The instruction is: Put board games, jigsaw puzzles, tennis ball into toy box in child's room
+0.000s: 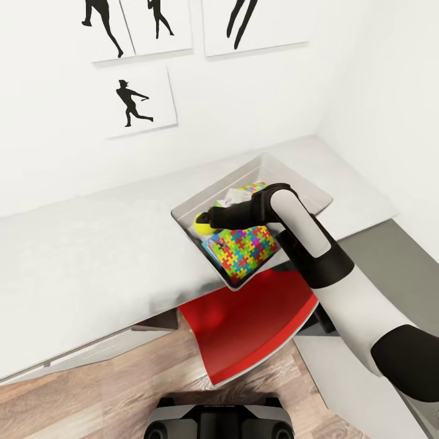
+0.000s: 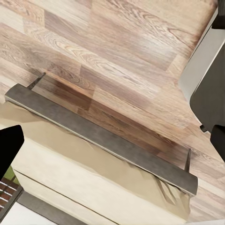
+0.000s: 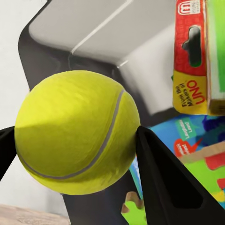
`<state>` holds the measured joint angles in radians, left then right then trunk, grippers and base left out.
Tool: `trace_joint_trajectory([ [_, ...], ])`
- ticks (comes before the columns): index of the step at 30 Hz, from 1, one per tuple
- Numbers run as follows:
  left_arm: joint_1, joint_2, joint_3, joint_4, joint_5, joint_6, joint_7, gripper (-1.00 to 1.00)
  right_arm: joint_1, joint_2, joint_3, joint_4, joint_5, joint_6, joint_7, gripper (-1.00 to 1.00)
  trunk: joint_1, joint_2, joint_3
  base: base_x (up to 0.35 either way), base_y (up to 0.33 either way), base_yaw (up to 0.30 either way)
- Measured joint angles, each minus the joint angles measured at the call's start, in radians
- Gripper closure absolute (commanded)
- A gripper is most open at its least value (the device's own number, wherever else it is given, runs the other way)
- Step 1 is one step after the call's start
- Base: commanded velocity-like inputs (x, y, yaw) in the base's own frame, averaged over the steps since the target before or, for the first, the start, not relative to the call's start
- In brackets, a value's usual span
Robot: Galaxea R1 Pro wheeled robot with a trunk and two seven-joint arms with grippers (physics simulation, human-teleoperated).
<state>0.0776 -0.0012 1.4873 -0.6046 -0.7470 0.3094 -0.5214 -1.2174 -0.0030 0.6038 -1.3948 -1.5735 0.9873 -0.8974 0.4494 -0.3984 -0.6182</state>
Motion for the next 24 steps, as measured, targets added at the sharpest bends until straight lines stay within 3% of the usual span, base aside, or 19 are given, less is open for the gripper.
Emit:
trace_joint_trajectory([
  [13,0.0,0.0,0.0,0.0,0.001,0.0,0.001,-1.0,0.0,0.019,0.001,0.019,0.025,-0.036,0.004,1.0,0.0,0.0,0.0,0.0,0.0,0.0],
  [24,0.0,0.0,0.0,0.0,0.001,0.0,0.002,-1.0,0.0,0.065,-0.001,0.086,0.1,-0.041,0.008,1.0,0.0,0.0,0.0,0.0,0.0,0.0],
])
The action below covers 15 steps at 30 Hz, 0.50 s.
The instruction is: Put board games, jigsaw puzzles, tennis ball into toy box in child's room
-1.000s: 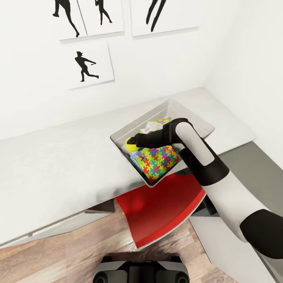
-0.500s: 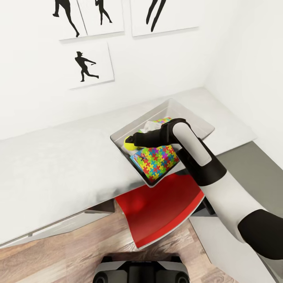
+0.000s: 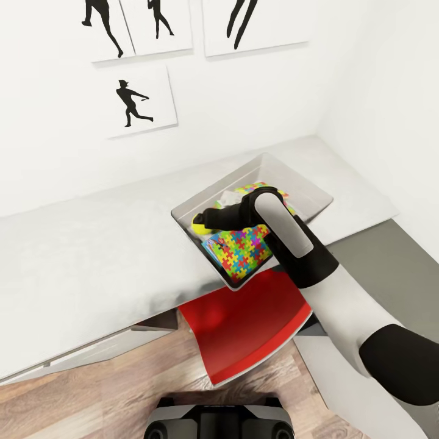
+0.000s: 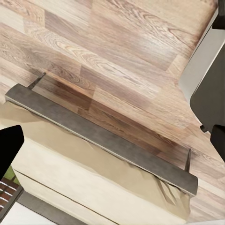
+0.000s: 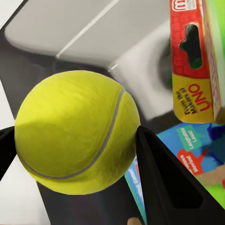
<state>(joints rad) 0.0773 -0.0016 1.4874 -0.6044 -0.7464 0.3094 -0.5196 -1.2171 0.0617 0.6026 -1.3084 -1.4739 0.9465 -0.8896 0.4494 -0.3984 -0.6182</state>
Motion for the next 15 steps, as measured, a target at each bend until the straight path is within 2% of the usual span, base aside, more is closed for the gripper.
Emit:
trace_joint_trajectory([
  [15,0.0,0.0,0.0,0.0,-0.001,0.0,0.0,-1.0,0.001,0.01,-0.002,0.013,0.018,0.0,0.004,1.0,0.0,0.0,0.0,0.0,0.0,0.0],
])
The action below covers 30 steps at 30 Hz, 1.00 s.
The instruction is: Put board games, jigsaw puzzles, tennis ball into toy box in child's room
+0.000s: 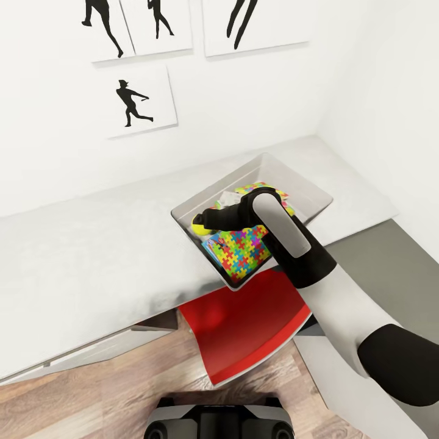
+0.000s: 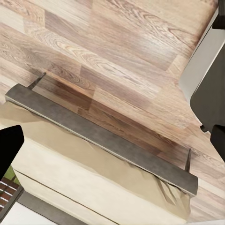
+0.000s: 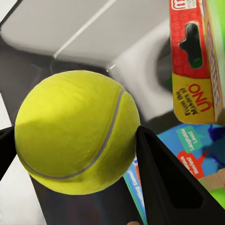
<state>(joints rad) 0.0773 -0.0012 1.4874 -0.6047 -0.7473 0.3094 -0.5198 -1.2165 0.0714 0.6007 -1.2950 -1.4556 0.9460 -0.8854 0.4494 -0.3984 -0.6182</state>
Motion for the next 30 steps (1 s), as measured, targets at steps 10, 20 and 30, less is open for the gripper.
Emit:
trace_joint_trajectory([
  [10,0.0,0.0,0.0,0.0,0.0,0.0,0.0,-1.0,0.001,-0.001,-0.002,0.001,0.002,-0.001,0.011,-1.0,0.0,0.0,0.0,0.0,0.0,0.0],
  [20,0.0,0.0,0.0,0.0,0.0,0.0,0.0,-1.0,0.0,-0.001,-0.003,0.001,-0.007,-0.039,0.01,-1.0,0.0,0.0,0.0,0.0,0.0,0.0],
  [30,0.0,-0.001,0.0,0.0,0.0,0.0,0.0,-1.0,-0.001,-0.002,-0.008,-0.009,-0.001,-0.039,0.009,-1.0,0.0,0.0,0.0,0.0,0.0,0.0],
])
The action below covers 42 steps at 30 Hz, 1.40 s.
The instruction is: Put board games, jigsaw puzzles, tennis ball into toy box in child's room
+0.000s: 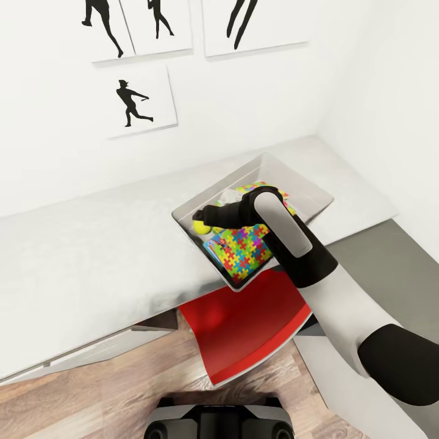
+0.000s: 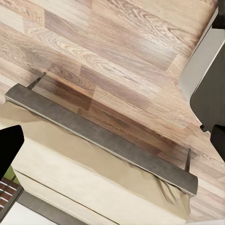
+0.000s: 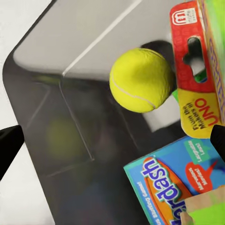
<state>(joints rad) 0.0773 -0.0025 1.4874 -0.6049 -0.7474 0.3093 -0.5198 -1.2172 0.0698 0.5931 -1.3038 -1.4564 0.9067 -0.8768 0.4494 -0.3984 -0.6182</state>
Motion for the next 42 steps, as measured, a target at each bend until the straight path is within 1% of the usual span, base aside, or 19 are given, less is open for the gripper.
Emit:
trace_joint_trajectory([
  [4,0.0,0.0,0.0,0.0,0.0,-0.001,0.001,-1.0,-0.001,-0.004,-0.001,-0.031,-0.001,0.0,-0.001,-1.0,0.0,0.0,0.0,0.0,0.0,0.0],
  [9,0.0,0.001,0.0,0.0,0.0,-0.001,0.001,-1.0,0.002,-0.017,-0.015,-0.143,-0.001,0.003,-0.008,-1.0,0.0,0.0,0.0,0.0,0.0,0.0],
  [12,0.0,0.001,0.0,0.0,0.001,-0.001,0.001,-1.0,0.017,-0.041,-0.02,-0.22,-0.001,0.005,-0.009,-1.0,0.0,0.0,0.0,0.0,0.0,0.0],
  [14,0.0,0.001,0.0,0.0,0.001,-0.001,0.001,-1.0,0.027,-0.059,-0.024,-0.252,-0.001,0.006,-0.008,-1.0,0.0,0.0,0.0,0.0,0.003,0.0],
  [17,-0.003,0.001,0.0,0.0,0.001,-0.001,0.001,-1.0,0.037,-0.079,-0.04,-0.28,-0.001,0.008,-0.006,-1.0,0.0,0.0,0.0,-0.015,0.057,0.0],
  [20,-0.011,0.001,0.0,-0.001,0.0,-0.001,0.0,-1.0,0.043,-0.092,-0.053,-0.294,-0.001,0.008,-0.005,-1.0,0.0,0.0,0.0,-0.042,0.15,0.0],
  [25,-0.018,0.0,0.0,0.0,0.0,0.0,-0.001,-1.0,0.044,-0.1,-0.068,-0.303,-0.001,0.008,-0.005,-1.0,0.0,0.0,0.0,-0.059,0.195,0.0],
  [29,-0.02,0.001,0.0,0.0,0.0,0.0,-0.001,-1.0,0.042,-0.102,-0.075,-0.305,-0.001,0.008,-0.005,-1.0,0.0,0.0,0.0,-0.043,0.128,0.0],
  [32,-0.022,0.001,0.0,0.0,0.0,-0.001,-0.001,-1.0,0.038,-0.103,-0.083,-0.307,-0.001,0.008,-0.004,-1.0,0.0,0.0,0.0,-0.024,0.07,0.0],
  [42,-0.024,0.001,0.0,0.0,0.0,-0.001,0.0,-1.0,0.029,-0.105,-0.093,-0.309,0.0,0.008,-0.003,-1.0,0.0,0.0,0.0,-0.01,0.03,0.0],
])
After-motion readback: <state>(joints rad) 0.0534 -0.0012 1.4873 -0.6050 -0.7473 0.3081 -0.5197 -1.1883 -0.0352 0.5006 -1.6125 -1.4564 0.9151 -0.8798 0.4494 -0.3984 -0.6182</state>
